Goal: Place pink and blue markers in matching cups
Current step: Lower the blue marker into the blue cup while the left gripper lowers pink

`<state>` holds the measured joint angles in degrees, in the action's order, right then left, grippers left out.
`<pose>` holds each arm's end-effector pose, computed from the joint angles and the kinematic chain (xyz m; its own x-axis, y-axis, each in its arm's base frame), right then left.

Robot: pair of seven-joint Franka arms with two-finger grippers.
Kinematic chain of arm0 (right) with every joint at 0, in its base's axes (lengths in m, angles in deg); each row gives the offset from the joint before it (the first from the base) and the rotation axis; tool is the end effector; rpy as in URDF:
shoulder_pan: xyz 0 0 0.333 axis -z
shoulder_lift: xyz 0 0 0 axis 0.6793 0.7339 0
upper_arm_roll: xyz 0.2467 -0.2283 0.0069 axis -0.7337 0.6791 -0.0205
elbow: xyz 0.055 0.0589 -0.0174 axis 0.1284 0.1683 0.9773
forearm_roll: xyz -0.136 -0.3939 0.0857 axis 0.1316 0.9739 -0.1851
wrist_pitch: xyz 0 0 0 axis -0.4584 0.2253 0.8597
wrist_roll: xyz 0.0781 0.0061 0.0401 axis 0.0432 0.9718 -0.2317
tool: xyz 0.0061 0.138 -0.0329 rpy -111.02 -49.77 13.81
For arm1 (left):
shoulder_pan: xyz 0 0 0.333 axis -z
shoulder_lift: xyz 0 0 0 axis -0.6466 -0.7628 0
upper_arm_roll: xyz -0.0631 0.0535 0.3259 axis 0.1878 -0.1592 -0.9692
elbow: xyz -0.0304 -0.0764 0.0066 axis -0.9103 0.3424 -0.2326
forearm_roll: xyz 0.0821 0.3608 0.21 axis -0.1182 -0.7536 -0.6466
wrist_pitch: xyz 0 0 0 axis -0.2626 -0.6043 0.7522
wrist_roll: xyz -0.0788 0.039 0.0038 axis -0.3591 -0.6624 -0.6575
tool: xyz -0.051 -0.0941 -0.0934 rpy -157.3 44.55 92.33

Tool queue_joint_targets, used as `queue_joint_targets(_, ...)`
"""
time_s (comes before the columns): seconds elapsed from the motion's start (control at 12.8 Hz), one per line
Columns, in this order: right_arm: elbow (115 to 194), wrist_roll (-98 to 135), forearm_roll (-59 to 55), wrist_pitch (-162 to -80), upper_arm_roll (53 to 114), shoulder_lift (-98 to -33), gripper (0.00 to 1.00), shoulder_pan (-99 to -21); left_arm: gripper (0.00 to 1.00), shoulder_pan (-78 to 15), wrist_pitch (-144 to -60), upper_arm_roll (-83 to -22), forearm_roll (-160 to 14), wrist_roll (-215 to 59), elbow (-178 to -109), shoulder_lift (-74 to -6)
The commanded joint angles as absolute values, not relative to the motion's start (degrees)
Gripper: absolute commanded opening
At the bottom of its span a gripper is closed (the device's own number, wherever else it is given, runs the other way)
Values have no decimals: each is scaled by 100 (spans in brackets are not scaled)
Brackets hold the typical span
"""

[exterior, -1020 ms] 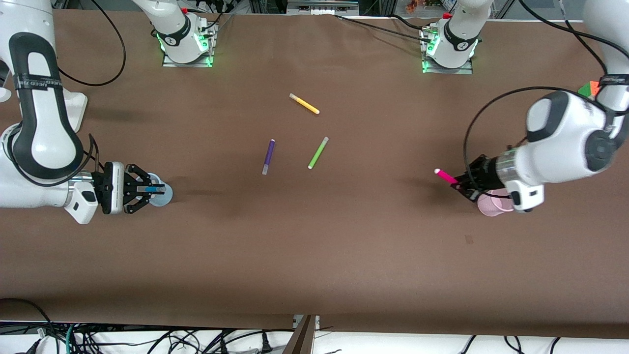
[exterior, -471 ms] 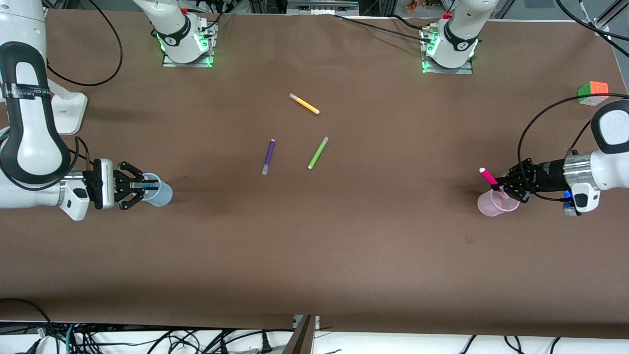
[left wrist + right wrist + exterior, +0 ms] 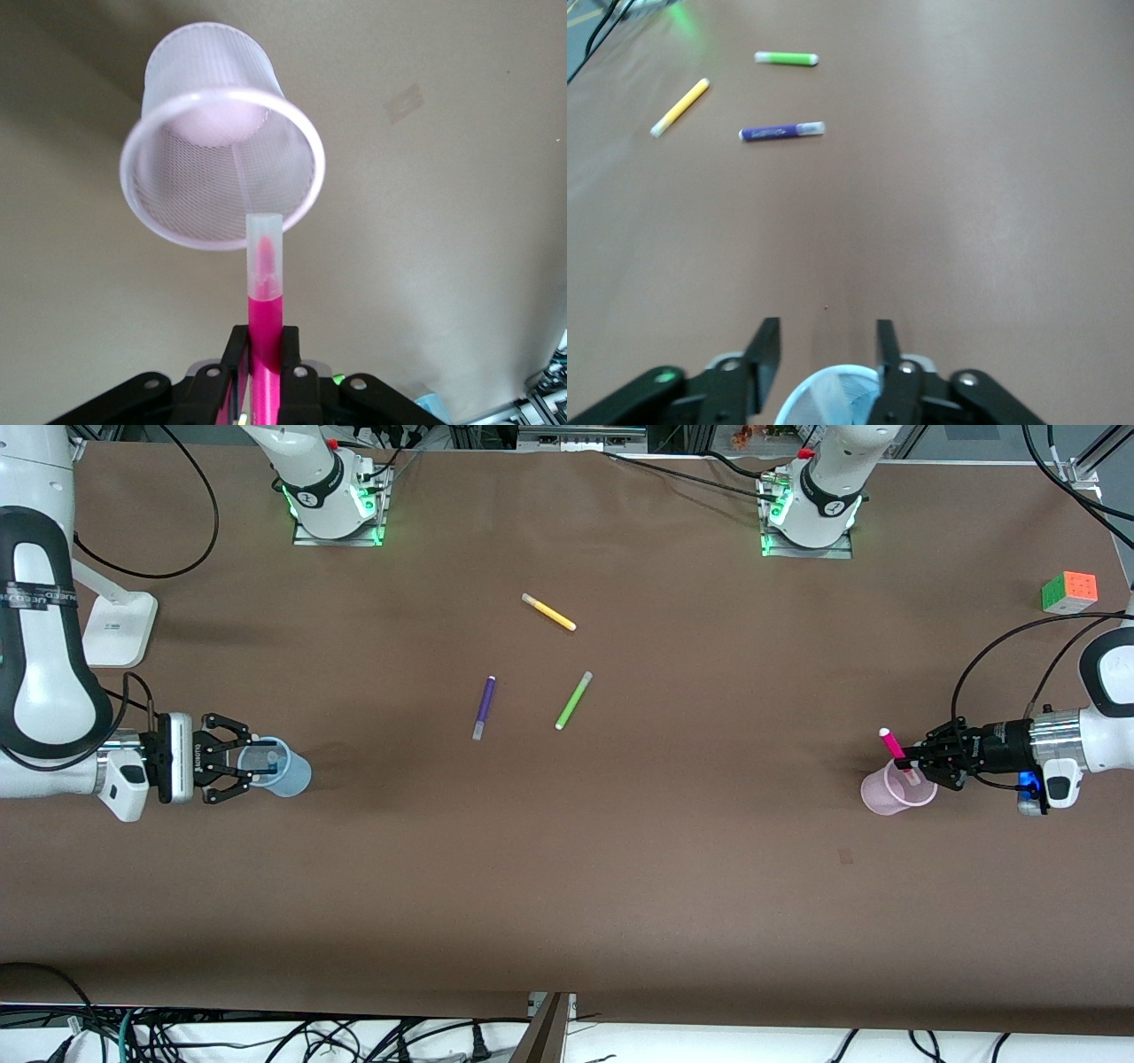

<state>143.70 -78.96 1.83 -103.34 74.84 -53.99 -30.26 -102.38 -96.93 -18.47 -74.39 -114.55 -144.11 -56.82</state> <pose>0.6860 -0.0477 0.2565 0.2361 0.7867 0.5704 0.9419 -0.0409 -0.3335 0.6393 0.1373 0.2449 0.4712 0.6178 -0.6295 0.8765 -0.4075 0.2561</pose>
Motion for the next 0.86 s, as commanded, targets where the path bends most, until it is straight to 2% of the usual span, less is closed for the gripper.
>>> queue_joint_targets(0.0,14298,-6371,132,-10276,7370,-5586,100,-3021,0,-10269,-9575,-2061,-7168,-10837,-14377,-5811)
queue_joint_targets(0.24,13947,-4394,359,-10337,7379,-5630,100,-3451,0,-10278,-9575,-2158,-7018,-10774,-14359,-5864)
queue_joint_targets(0.31,13763,-3621,622,-10338,7379,-5630,100,-3557,13,-10278,-9575,-2158,-7018,-10774,-14359,-5881)
queue_joint_targets(0.39,13544,-2813,920,-10320,7370,-5630,100,-3688,33,-10278,-9575,-2158,-7018,-10774,-14359,-5916)
queue_joint_targets(0.47,13359,-2083,1245,-10268,7370,-5630,100,-3820,43,-10278,-9575,-2167,-7018,-10774,-14351,-5934)
queue_joint_targets(0.78,12831,783,1993,-9531,7387,-5718,100,-4163,49,-10278,-9575,-2167,-7018,-10774,-14342,-5916)
